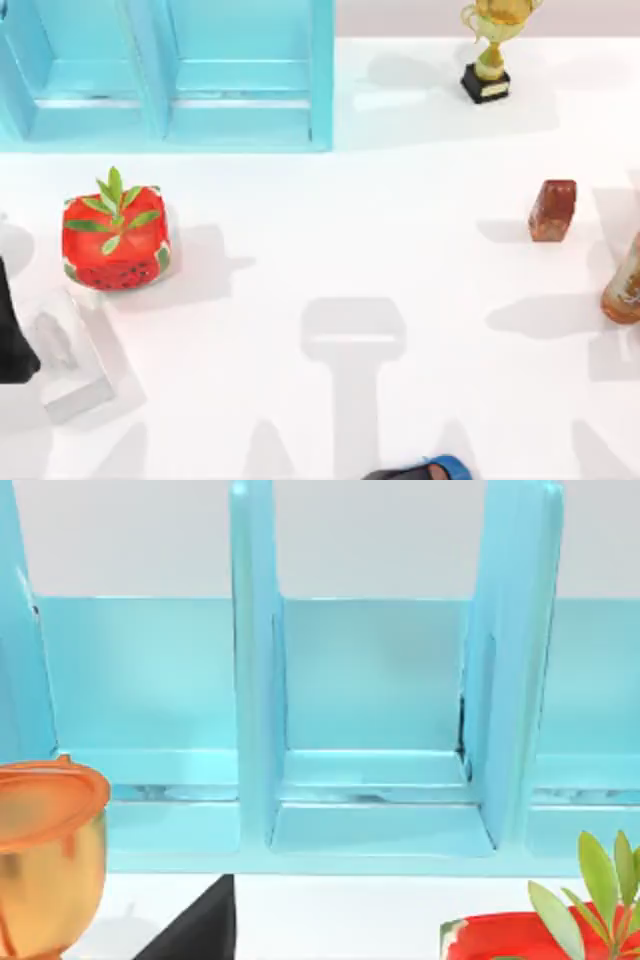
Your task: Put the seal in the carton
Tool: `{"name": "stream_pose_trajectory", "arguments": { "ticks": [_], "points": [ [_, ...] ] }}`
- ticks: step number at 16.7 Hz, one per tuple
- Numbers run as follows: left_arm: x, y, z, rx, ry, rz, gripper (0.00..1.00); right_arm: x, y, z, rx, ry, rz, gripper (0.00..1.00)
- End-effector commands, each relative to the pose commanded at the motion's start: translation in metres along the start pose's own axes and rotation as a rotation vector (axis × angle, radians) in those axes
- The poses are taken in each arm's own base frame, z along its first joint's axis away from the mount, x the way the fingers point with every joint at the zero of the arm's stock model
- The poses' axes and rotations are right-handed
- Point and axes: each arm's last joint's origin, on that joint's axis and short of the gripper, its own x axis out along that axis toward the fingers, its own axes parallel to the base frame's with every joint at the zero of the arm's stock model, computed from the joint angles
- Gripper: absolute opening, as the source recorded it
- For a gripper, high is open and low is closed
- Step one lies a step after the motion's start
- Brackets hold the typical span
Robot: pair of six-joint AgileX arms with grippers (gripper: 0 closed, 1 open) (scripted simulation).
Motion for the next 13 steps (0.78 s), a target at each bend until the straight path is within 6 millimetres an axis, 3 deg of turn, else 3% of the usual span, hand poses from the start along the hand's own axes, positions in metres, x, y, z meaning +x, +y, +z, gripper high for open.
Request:
{"name": "stream_pose_trajectory", "arguments": {
  "ticks": [3, 6, 10, 13],
  "points": [
    [0.000, 0.000, 0.000, 0.000, 0.000, 0.000, 1.00, 0.000, 0.000, 0.002, 0.001, 0.008, 0.002, 1.00],
    [0.000, 0.000, 0.000, 0.000, 0.000, 0.000, 1.00, 0.001, 0.002, 0.019, 0.012, 0.079, 0.018, 1.00],
    [0.000, 0.000, 0.000, 0.000, 0.000, 0.000, 1.00, 0.015, 0.006, 0.070, 0.035, 0.264, 0.042, 1.00],
    [0.000, 0.000, 0.000, 0.000, 0.000, 0.000, 1.00, 0.050, 0.012, 0.116, 0.049, 0.470, 0.056, 1.00]
  ]
}}
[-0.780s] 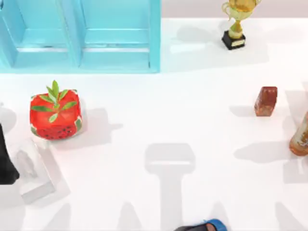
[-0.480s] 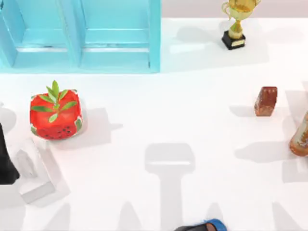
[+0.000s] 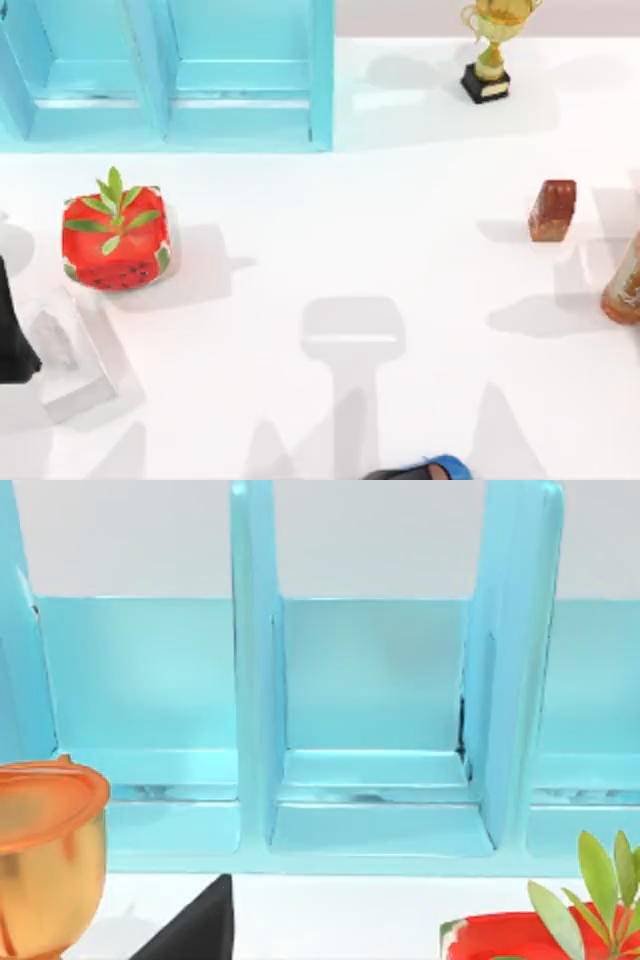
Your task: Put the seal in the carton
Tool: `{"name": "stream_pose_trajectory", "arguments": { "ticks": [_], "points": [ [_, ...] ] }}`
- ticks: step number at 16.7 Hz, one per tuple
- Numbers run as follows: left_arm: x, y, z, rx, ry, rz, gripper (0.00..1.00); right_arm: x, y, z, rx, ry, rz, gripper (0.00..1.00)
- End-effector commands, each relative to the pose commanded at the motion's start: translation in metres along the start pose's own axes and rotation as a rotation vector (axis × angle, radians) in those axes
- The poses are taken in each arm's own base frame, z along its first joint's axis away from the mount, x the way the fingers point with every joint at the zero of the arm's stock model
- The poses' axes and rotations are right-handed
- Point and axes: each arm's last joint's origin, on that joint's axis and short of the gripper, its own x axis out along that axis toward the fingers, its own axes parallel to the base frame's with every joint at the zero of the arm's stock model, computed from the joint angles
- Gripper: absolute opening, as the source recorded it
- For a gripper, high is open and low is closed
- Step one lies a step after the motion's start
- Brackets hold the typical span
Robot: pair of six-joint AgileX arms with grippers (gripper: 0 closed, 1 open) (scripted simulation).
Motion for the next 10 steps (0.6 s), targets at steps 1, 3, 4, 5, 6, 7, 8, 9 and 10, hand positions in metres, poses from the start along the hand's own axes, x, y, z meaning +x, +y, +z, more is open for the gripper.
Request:
{"name": "stream_pose_trajectory", "arguments": {
  "ticks": [1, 3, 4, 5, 6, 7, 8, 9, 10],
  "points": [
    [0.000, 0.000, 0.000, 0.000, 0.000, 0.000, 1.00, 0.011, 0.003, 0.019, 0.005, 0.082, 0.001, 1.00],
    [0.000, 0.000, 0.000, 0.000, 0.000, 0.000, 1.00, 0.041, 0.010, 0.051, 0.012, 0.257, 0.000, 1.00],
    [0.000, 0.000, 0.000, 0.000, 0.000, 0.000, 1.00, 0.060, 0.014, 0.064, 0.015, 0.346, -0.003, 1.00],
    [0.000, 0.000, 0.000, 0.000, 0.000, 0.000, 1.00, 0.079, 0.018, 0.074, 0.017, 0.433, -0.007, 1.00],
    [0.000, 0.000, 0.000, 0.000, 0.000, 0.000, 1.00, 0.099, 0.022, 0.082, 0.018, 0.516, -0.013, 1.00],
    [0.000, 0.000, 0.000, 0.000, 0.000, 0.000, 1.00, 0.119, 0.026, 0.087, 0.019, 0.594, -0.019, 1.00],
    [0.000, 0.000, 0.000, 0.000, 0.000, 0.000, 1.00, 0.138, 0.031, 0.092, 0.019, 0.666, -0.025, 1.00],
    [0.000, 0.000, 0.000, 0.000, 0.000, 0.000, 1.00, 0.157, 0.035, 0.094, 0.020, 0.732, -0.032, 1.00],
    [0.000, 0.000, 0.000, 0.000, 0.000, 0.000, 1.00, 0.175, 0.040, 0.096, 0.020, 0.792, -0.038, 1.00]
  ]
}}
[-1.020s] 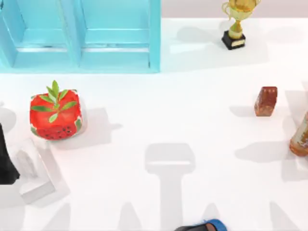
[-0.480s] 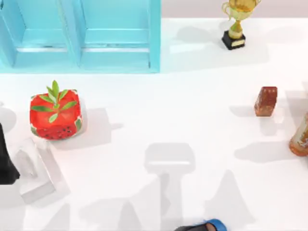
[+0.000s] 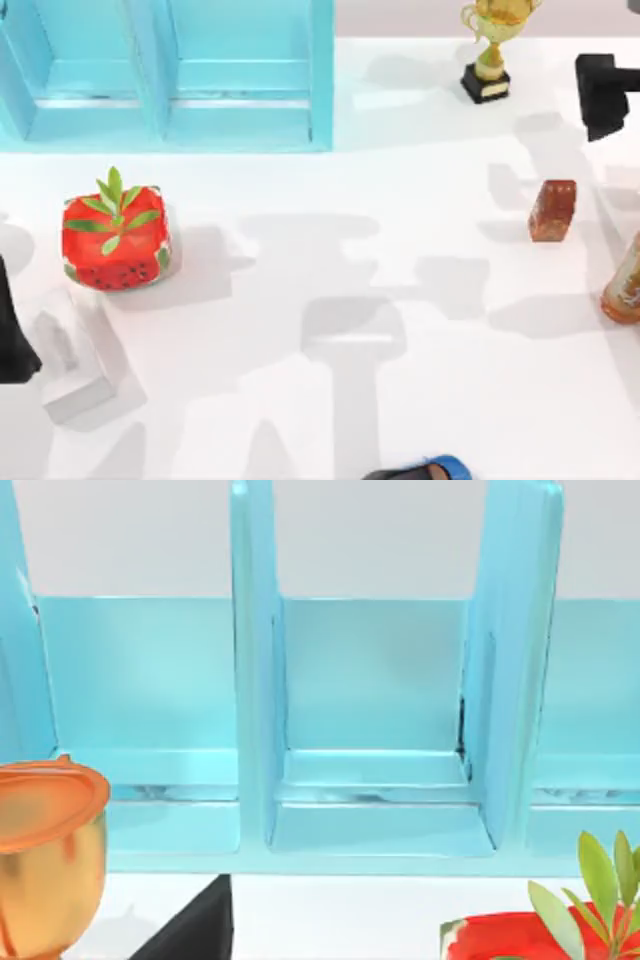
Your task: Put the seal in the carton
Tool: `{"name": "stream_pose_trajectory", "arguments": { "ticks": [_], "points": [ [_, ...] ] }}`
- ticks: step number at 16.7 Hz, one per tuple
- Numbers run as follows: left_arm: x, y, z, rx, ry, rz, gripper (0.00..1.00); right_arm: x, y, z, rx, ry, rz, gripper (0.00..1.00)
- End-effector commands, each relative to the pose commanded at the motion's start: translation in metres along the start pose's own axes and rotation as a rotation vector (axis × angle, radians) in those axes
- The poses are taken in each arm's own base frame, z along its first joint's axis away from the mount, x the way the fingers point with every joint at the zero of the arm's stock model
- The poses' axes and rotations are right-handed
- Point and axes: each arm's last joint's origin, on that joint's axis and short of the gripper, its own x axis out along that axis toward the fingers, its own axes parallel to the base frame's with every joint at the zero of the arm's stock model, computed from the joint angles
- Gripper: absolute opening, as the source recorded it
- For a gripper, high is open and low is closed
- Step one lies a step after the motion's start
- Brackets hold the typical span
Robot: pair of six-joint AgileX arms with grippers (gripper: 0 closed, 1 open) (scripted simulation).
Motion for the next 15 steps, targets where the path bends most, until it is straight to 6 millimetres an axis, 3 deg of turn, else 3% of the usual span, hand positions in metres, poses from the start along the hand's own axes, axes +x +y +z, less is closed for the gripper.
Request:
{"name": "stream_pose_trajectory", "arguments": {
  "ticks": [3, 7, 10, 15],
  "points": [
    [0.000, 0.000, 0.000, 0.000, 0.000, 0.000, 1.00, 0.038, 0.014, 0.033, 0.004, 0.151, -0.020, 1.00],
    [0.000, 0.000, 0.000, 0.000, 0.000, 0.000, 1.00, 0.075, 0.027, 0.055, 0.006, 0.272, -0.039, 1.00],
    [0.000, 0.000, 0.000, 0.000, 0.000, 0.000, 1.00, 0.087, 0.031, 0.060, 0.007, 0.308, -0.046, 1.00],
    [0.000, 0.000, 0.000, 0.000, 0.000, 0.000, 1.00, 0.087, 0.028, 0.061, 0.012, 0.306, -0.046, 1.00]
  ]
}}
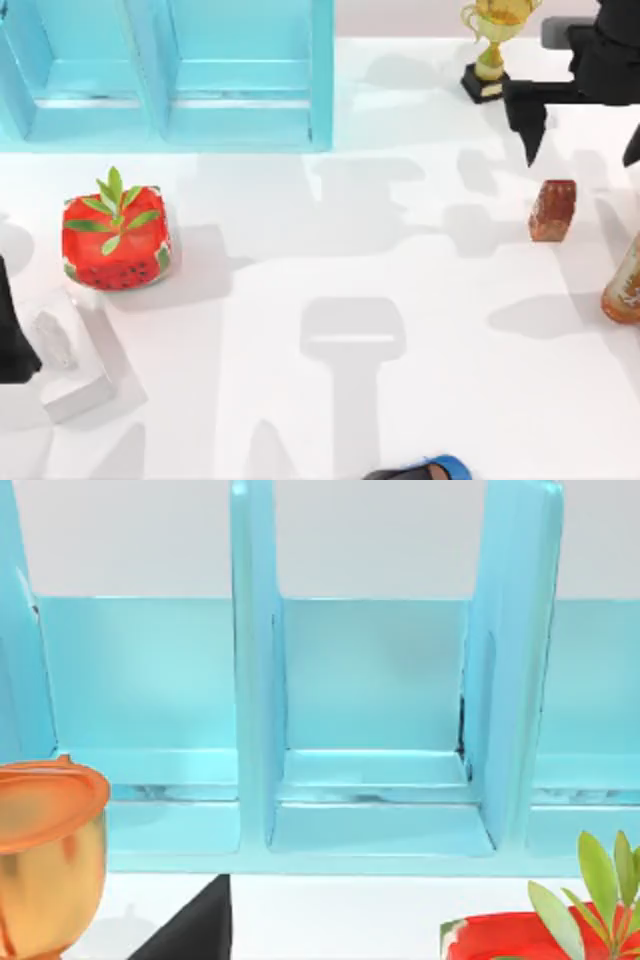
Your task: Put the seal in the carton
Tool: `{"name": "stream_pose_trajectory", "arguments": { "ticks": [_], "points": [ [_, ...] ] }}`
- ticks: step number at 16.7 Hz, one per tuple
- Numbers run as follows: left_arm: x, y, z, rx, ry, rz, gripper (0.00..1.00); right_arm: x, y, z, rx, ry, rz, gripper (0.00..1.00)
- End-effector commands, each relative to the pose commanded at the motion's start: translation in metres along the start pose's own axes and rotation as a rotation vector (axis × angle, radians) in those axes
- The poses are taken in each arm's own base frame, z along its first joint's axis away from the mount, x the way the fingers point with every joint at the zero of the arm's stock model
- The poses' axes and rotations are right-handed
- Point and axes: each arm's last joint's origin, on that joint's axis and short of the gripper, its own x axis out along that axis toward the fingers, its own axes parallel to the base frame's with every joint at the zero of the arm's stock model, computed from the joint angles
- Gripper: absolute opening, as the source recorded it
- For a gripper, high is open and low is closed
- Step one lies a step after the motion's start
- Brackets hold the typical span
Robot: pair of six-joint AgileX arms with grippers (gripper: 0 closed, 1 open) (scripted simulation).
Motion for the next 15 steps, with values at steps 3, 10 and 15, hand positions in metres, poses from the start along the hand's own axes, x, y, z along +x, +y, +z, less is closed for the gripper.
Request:
{"name": "stream_pose_trajectory", "arguments": {
  "ticks": [3, 10, 15],
  "points": [
    [0.000, 0.000, 0.000, 0.000, 0.000, 0.000, 1.00, 0.012, 0.001, 0.001, -0.005, 0.003, -0.001, 1.00],
    [0.000, 0.000, 0.000, 0.000, 0.000, 0.000, 1.00, 0.093, 0.003, 0.000, -0.006, -0.003, 0.001, 1.00],
    [0.000, 0.000, 0.000, 0.000, 0.000, 0.000, 1.00, 0.100, 0.003, -0.001, -0.005, 0.001, 0.000, 1.00]
  ]
}}
